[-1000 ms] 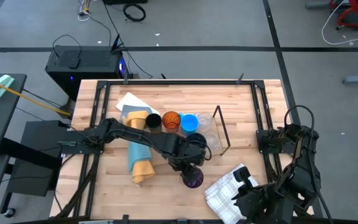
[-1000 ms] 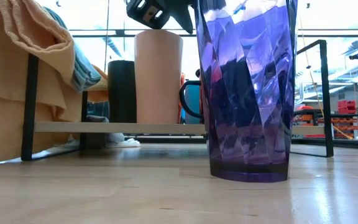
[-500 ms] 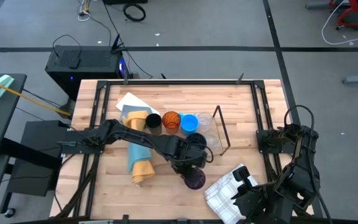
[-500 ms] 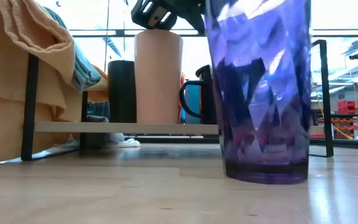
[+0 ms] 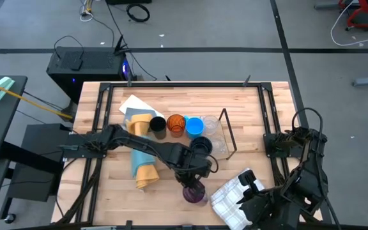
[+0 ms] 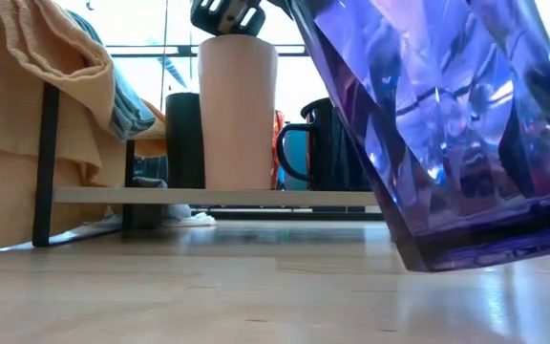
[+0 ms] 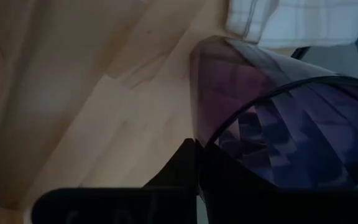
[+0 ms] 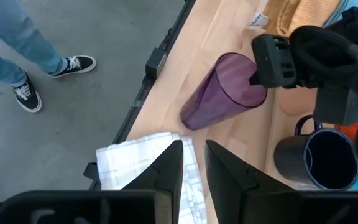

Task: Stack small to large cups/mugs on shelf
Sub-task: Put the purple cup on the shelf

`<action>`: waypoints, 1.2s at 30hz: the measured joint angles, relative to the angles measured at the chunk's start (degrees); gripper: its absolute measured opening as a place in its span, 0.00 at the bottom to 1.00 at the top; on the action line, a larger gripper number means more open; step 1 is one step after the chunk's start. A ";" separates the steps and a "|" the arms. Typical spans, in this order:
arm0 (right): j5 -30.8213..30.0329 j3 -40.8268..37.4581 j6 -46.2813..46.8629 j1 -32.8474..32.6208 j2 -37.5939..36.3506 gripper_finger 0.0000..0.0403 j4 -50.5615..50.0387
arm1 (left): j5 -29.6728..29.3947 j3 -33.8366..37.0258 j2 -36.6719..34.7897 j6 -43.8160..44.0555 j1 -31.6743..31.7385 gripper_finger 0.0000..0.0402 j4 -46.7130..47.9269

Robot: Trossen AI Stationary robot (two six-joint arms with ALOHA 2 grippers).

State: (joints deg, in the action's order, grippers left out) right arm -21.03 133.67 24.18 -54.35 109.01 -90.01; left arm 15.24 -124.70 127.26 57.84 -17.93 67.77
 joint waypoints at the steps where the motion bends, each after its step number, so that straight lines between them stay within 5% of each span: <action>1: -0.03 0.00 -0.19 0.00 0.00 0.18 0.00 | -0.02 0.00 0.00 0.00 -0.11 0.03 0.00; 28: 0.06 0.00 2.79 0.22 0.00 0.18 0.01 | -3.43 -0.13 -2.71 -3.24 0.46 0.03 6.10; 36: 0.04 0.00 2.44 0.22 0.00 0.18 0.02 | -4.33 -8.40 -3.61 -3.28 0.39 0.03 16.38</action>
State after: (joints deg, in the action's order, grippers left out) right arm -20.99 133.67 26.62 -54.13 109.01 -90.00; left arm 10.92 -133.10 123.65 54.57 -17.54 84.15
